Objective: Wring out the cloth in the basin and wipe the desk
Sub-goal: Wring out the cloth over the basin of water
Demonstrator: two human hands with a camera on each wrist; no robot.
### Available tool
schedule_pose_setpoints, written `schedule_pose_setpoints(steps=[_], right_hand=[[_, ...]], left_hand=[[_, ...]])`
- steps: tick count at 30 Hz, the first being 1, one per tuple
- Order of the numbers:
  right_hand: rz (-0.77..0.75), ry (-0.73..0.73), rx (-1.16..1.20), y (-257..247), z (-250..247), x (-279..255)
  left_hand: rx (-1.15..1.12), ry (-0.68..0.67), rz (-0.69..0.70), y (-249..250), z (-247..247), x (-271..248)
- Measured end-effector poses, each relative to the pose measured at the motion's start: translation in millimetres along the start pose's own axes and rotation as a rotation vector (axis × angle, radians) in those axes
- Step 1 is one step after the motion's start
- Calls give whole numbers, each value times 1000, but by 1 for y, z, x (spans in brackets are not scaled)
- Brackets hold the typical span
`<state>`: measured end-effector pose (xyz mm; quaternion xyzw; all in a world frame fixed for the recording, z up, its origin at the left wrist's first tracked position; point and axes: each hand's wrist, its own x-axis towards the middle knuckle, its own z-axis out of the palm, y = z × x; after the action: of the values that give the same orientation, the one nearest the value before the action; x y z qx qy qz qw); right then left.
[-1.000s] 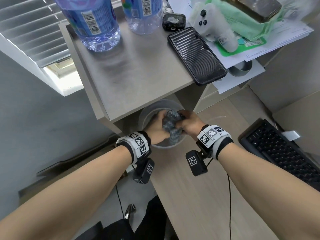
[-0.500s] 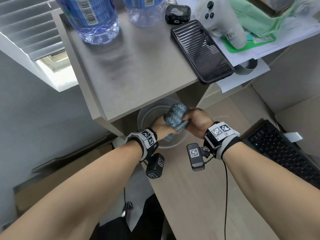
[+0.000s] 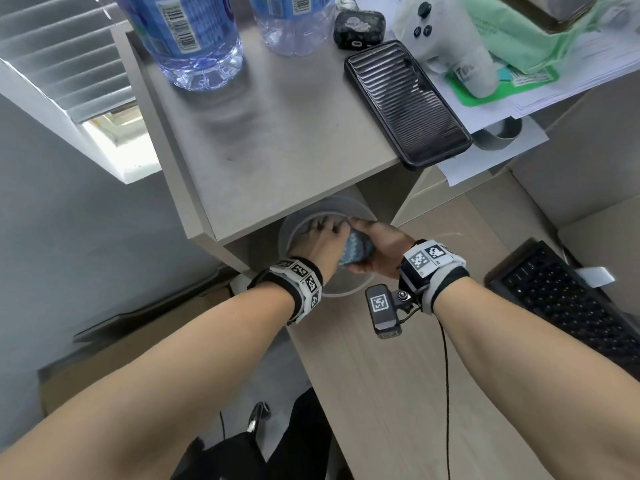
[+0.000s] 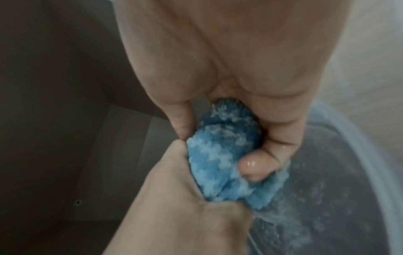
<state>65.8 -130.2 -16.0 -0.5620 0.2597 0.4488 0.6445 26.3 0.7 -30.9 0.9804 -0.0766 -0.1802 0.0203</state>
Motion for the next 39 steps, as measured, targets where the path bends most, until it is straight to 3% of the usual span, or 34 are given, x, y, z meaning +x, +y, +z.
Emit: schedule_pose_setpoints(steps=[5,13,17,21,24,27,29,34,37,39], right_hand=[[-130,63,10,5,5,10],[-399,106,-11,8,4,25],[-441,25,16,8,-1,24],[-443,-64,-1,9,-7,18],[-371,-86,-33,10,-10,18],[-270,-34,-16,6,-9,19],[-172,-18,-52,3,-9,17],[65,-61,-247,1,-10,16],[16,94,-263,1,-2,17],[-96,178,-367,3,2,20]], left_hand=[[-258,-42,-191,1,4,3],[-1018,-221,-367,-6,18,11],[-1351,-338,-411,-10,16,8],[-1491,-475,-393,-11,13,6],[-1382,-362,-417,-2,14,5],[-1020,-104,-343,6,18,6],[-827,-26,-302,9,15,2],[-175,-49,-64,14,-5,-8],[-11,-36,-18,21,-7,-8],[-70,-12,-83,26,-7,-7]])
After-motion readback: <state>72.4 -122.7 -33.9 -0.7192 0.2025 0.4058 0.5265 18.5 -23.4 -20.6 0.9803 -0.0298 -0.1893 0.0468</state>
